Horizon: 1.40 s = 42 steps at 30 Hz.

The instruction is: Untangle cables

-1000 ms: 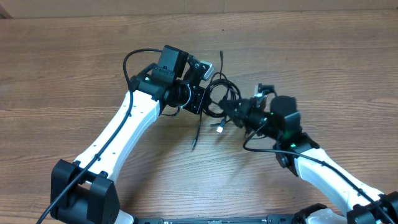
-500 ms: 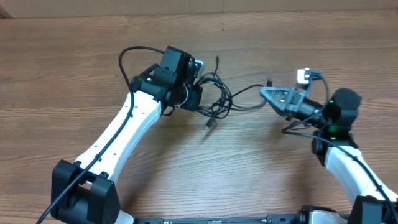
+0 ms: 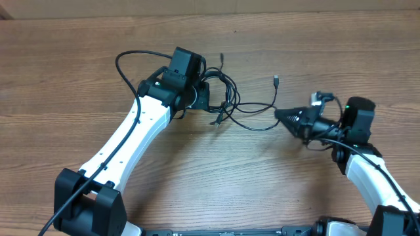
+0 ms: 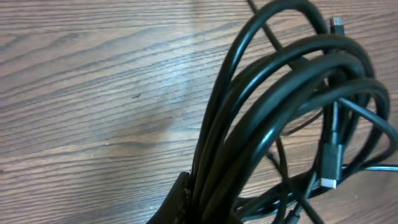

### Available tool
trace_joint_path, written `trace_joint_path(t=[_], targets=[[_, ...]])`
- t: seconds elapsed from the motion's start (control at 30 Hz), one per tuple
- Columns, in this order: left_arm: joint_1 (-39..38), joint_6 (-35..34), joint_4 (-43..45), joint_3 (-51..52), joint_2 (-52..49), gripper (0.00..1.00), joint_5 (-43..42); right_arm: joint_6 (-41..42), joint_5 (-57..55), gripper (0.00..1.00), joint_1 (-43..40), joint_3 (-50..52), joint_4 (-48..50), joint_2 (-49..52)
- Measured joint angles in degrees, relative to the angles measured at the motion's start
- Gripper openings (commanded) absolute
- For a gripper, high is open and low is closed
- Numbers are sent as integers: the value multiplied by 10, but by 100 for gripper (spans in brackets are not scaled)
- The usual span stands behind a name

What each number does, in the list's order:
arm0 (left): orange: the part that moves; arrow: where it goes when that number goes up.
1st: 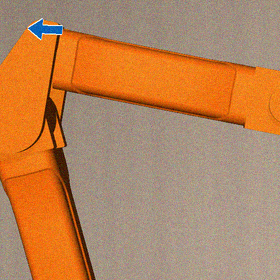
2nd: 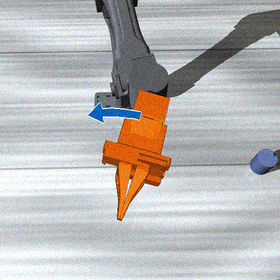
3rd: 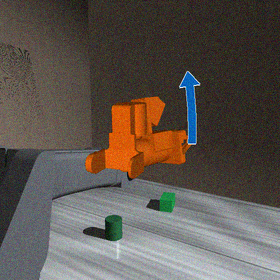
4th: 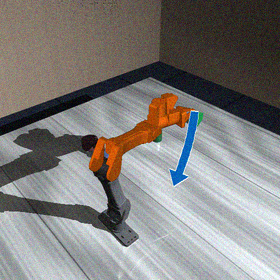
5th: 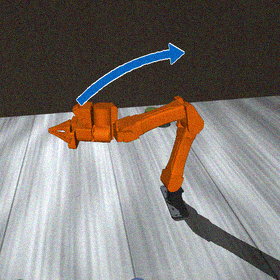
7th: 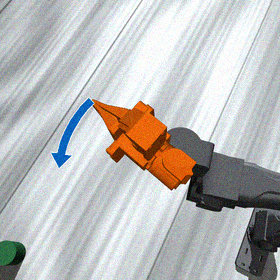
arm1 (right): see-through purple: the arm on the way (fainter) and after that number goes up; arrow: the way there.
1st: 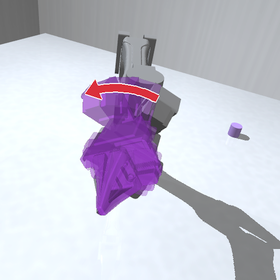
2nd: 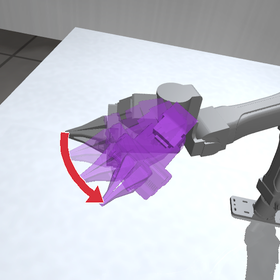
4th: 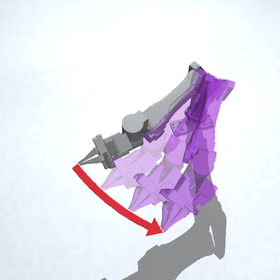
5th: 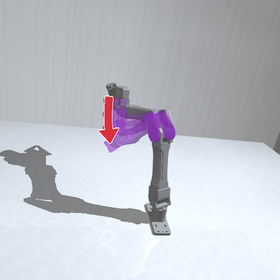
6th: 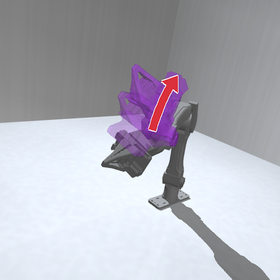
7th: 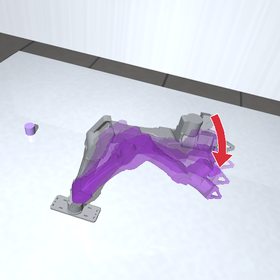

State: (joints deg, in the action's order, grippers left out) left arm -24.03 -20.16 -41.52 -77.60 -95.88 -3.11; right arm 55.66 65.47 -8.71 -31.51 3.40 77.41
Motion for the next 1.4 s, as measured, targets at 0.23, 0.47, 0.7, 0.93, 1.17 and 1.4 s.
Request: trace_joint_path(t=[0.23, 0.47, 0.7, 0.93, 1.17, 1.4], targets=[[0, -9, 9, 0, 0, 4, 50, -62, -170, 4, 6, 0, -239, 0], [14, -63, 10, 0, 0, 4, 86, -78, -322, 17, 5, 0, -333, 0], [16, -99, 10, 0, 0, 4, 70, -93, -244, 52, 5, 0, -257, 0], [16, -118, 10, 0, 0, 5, 7, -31, -149, 66, 37, 0, -179, 0], [10, -171, 8, 0, 0, 4, -46, 139, -190, 72, 165, 0, -118, 0], [-28, -181, 8, 0, 0, 5, -55, 250, -276, 68, 242, 0, -12, 0]])
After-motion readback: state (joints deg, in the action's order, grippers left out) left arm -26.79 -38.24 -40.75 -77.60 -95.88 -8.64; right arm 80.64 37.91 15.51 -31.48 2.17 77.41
